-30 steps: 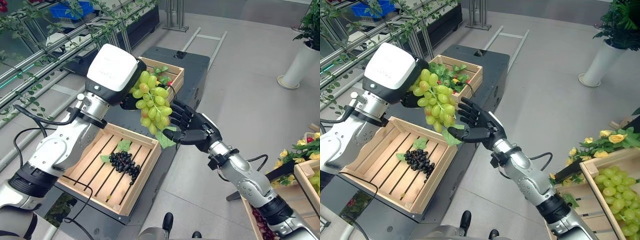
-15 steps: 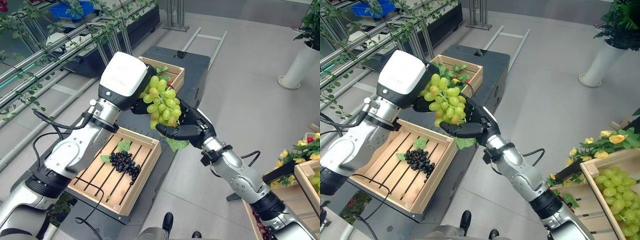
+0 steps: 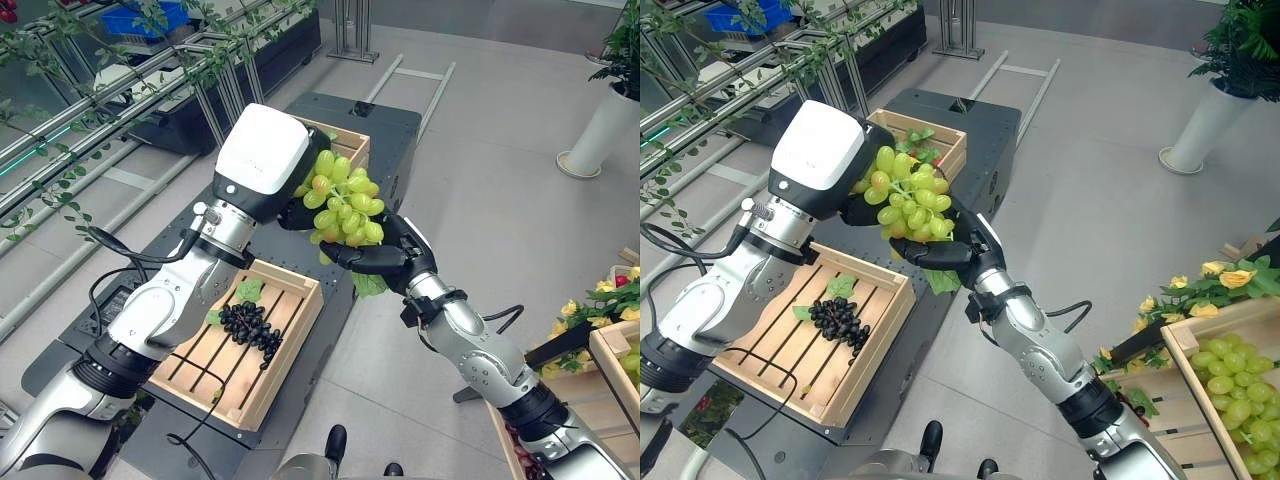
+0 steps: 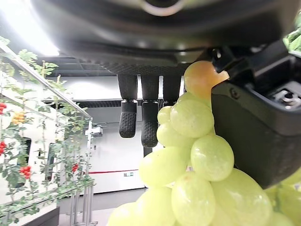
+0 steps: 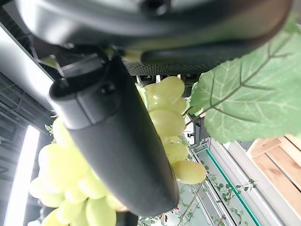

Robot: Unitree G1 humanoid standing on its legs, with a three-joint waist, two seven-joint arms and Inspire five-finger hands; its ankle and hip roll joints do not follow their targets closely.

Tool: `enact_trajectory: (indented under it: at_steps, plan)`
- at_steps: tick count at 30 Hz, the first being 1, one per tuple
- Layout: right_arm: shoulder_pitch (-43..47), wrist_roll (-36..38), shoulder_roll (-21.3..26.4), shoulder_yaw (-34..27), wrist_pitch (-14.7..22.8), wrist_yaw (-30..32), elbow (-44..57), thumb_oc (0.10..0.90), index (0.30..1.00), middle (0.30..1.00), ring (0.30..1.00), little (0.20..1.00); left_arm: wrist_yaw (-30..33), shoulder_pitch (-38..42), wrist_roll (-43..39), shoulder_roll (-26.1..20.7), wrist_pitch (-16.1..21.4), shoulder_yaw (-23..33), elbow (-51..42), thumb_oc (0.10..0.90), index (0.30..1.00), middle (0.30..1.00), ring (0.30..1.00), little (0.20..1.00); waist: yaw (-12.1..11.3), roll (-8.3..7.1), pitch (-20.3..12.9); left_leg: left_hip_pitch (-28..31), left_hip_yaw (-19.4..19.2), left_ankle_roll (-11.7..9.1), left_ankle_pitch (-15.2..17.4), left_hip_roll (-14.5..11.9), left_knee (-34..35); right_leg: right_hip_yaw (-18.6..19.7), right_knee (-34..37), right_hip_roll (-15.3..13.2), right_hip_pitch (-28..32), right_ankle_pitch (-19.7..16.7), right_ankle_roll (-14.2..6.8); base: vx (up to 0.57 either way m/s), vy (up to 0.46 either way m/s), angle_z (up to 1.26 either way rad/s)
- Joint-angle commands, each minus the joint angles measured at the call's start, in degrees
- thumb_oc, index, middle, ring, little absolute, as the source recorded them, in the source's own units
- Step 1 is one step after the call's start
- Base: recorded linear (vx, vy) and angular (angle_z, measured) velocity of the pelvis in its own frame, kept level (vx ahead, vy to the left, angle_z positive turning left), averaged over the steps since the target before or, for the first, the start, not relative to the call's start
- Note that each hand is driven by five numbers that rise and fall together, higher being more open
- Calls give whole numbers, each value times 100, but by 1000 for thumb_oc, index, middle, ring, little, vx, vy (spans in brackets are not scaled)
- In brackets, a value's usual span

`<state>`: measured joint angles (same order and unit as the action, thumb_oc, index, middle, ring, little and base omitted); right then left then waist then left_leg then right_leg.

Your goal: Pick up the fruits from the basket on one side to the basket on the other side

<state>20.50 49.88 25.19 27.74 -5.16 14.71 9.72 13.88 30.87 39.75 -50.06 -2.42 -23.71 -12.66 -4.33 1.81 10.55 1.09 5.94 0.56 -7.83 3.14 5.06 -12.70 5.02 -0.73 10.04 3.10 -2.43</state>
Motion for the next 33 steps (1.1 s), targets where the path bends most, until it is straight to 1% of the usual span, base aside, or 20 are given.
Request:
enact_trajectory:
  at_steps: [1,2,3,4,5,12,15,17,20,22,23,24,25,29,33]
  plan:
    - [363,-92,-301,-213,579,77,885,800,900,900,900,900,119,496,133,175,202,186,-270,400,300,300,300,300,-49,-182,-762,391,-335,-74,900,72,-6,207,-61,-184,-347,-167,-263,0,0,0]
    - [342,-69,-280,-206,608,69,883,631,646,646,646,646,77,496,139,161,207,167,-279,400,300,300,300,300,-44,-181,-761,394,-339,-74,902,71,-6,205,-57,-184,-344,-171,-264,0,0,0]
    - [337,-60,-273,-207,614,70,886,544,516,516,516,516,62,494,143,153,204,156,-286,400,300,300,300,300,-42,-180,-761,396,-341,-75,903,69,-6,205,-58,-185,-342,-171,-266,0,0,0]
    - [316,-49,-262,-215,623,50,893,488,432,432,432,432,-61,488,184,141,217,131,-312,400,300,300,300,300,-38,-180,-763,404,-346,-75,905,68,-6,204,-61,-186,-337,-171,-268,0,0,0]
    - [302,-49,-260,-218,630,43,891,400,300,300,300,300,-95,489,178,129,218,107,-308,400,300,300,300,300,-33,-177,-762,407,-350,-74,907,68,-6,204,-64,-187,-337,-172,-273,0,0,0]
    - [236,-44,-199,-219,739,-32,874,400,300,300,300,300,-252,419,196,49,273,37,-253,400,300,300,300,300,-26,-165,-773,396,-366,-67,904,68,-6,221,-37,-189,-342,-194,-283,0,0,0]
    - [215,-50,-184,-221,740,-49,890,400,300,300,300,300,-329,409,205,12,252,12,-235,400,300,300,300,300,-16,-160,-777,392,-374,-70,904,61,-6,227,-30,-188,-350,-205,-287,0,0,0]
    - [177,-43,-167,-236,760,-61,862,400,300,300,300,300,-533,396,236,-35,223,-31,-202,400,300,300,300,300,-9,-159,-781,385,-382,-71,900,54,-6,232,-32,-191,-359,-210,-292,0,0,0]
    - [146,-68,-153,-246,774,-78,825,400,300,300,300,300,-566,362,242,-52,206,-68,-134,400,300,300,300,300,-2,-156,-776,381,-388,-70,893,49,-6,233,-33,-194,-366,-215,-294,0,0,0]
    - [119,-99,-143,-253,800,-73,813,400,300,300,300,300,-606,343,230,-79,173,-76,-76,494,441,441,441,441,0,-155,-775,379,-396,-65,897,47,-6,236,-27,-194,-367,-214,-295,0,0,0]
    - [101,-118,-142,-263,798,-82,803,400,300,300,300,300,-640,326,205,-95,155,-72,-42,657,686,686,686,686,2,-153,-777,378,-400,-66,895,45,-6,238,-28,-194,-369,-217,-297,0,0,0]
    - [98,-124,-142,-265,797,-82,801,400,300,300,300,300,-645,323,200,-98,150,-71,-37,717,775,775,775,775,3,-153,-777,378,-400,-66,895,45,-6,239,-28,-194,-370,-218,-297,0,0,0]
    - [82,-130,-130,-290,795,-94,797,400,300,300,300,300,-632,296,210,-101,141,-57,-18,800,900,900,900,900,7,-152,-777,378,-401,-66,894,43,-6,239,-31,-192,-373,-218,-297,0,0,0]
    - [-45,-216,-60,-424,803,-93,790,400,300,300,300,300,-712,65,41,-168,-21,140,75,800,900,900,900,900,10,-150,-768,369,-416,-61,890,36,-6,255,-30,-185,-390,-225,-302,0,0,0]
    - [-153,-252,2,-556,824,-76,809,400,300,300,300,300,-657,-160,-180,-190,-42,332,213,800,900,900,900,900,18,-149,-768,368,-426,-55,890,33,-6,266,-29,-180,-395,-226,-302,0,0,0]
